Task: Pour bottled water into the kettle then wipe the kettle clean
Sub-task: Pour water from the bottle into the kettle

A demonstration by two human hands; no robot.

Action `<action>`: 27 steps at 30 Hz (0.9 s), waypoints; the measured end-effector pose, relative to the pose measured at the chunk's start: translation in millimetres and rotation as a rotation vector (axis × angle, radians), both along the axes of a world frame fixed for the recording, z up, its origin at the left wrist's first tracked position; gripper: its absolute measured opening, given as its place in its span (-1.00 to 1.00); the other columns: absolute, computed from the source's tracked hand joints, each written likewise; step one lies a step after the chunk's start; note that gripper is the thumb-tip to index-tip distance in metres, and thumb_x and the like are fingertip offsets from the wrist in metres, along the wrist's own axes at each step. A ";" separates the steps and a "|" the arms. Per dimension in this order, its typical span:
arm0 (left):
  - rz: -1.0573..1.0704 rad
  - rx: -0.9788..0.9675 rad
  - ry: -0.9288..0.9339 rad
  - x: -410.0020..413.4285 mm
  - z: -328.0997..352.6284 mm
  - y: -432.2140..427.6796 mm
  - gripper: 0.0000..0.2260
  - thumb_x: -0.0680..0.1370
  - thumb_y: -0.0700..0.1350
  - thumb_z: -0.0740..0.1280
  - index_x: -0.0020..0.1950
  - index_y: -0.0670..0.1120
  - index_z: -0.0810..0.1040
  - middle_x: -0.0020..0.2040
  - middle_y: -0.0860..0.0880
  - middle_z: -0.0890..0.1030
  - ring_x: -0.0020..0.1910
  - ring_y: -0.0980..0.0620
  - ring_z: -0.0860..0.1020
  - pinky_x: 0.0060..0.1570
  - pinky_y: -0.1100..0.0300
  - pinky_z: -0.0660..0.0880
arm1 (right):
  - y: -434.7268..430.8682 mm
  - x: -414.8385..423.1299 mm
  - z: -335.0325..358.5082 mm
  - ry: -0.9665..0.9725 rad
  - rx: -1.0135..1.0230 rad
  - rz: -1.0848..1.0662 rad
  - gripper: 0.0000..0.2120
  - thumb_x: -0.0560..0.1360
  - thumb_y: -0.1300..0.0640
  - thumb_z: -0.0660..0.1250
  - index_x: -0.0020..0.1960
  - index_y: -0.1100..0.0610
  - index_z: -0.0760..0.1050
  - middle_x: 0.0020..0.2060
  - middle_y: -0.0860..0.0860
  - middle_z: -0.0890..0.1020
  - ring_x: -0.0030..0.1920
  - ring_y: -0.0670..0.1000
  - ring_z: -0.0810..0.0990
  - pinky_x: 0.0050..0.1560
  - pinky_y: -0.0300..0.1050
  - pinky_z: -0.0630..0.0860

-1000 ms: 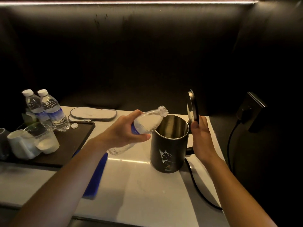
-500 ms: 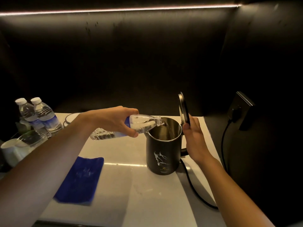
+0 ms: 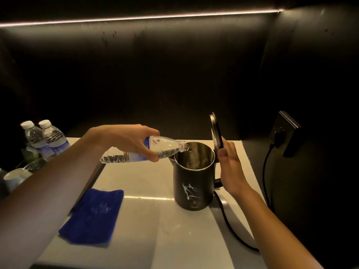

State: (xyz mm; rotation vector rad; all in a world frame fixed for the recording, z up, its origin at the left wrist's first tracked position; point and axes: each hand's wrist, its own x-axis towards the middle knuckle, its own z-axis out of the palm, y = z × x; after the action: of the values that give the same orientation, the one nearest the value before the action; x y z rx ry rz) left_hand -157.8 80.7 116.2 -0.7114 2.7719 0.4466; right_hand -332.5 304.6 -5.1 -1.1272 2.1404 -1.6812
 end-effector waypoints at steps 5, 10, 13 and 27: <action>0.006 -0.041 -0.023 -2.0 3.6 1.9 -0.18 0.36 0.24 0.52 0.52 0.04 0.29 0.35 0.01 0.47 0.26 -0.07 0.51 0.24 0.01 0.56 | -0.5 -0.7 -0.7 0.003 0.002 -0.005 -0.05 0.32 -0.63 -0.17 0.54 -0.11 0.18 0.39 -0.08 0.35 0.40 0.04 0.36 0.38 0.06 0.32; 0.009 -0.063 -0.045 -3.1 4.7 2.3 -0.15 0.36 0.25 0.51 0.56 0.04 0.24 0.39 0.02 0.43 0.30 -0.08 0.49 0.26 0.02 0.54 | -1.0 -0.7 -1.4 0.002 -0.006 -0.002 -0.05 0.33 -0.63 -0.16 0.54 -0.09 0.19 0.38 -0.06 0.37 0.39 0.06 0.38 0.40 0.14 0.34; 0.003 -0.065 -0.033 -4.1 4.1 2.8 -0.17 0.38 0.24 0.51 0.55 0.04 0.26 0.39 0.02 0.45 0.29 -0.07 0.49 0.24 0.04 0.55 | -1.5 -0.6 -1.0 0.009 -0.005 -0.007 -0.04 0.32 -0.63 -0.17 0.53 -0.08 0.20 0.37 -0.05 0.38 0.37 0.06 0.40 0.37 0.08 0.35; -0.001 -0.025 -0.037 1.1 -4.1 -4.1 -0.18 0.34 0.28 0.51 0.51 0.07 0.30 0.35 0.04 0.47 0.26 -0.06 0.50 0.22 0.03 0.57 | -0.7 0.0 -0.7 0.025 -0.006 -0.018 -0.06 0.36 -0.60 -0.16 0.53 -0.05 0.22 0.32 -0.08 0.39 0.34 0.05 0.41 0.35 0.08 0.37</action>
State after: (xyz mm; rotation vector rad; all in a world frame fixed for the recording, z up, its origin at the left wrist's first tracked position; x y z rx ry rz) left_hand -156.8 76.6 112.1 -0.7163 2.7474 0.3952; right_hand -332.5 303.8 -5.8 -1.1394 2.1682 -1.6913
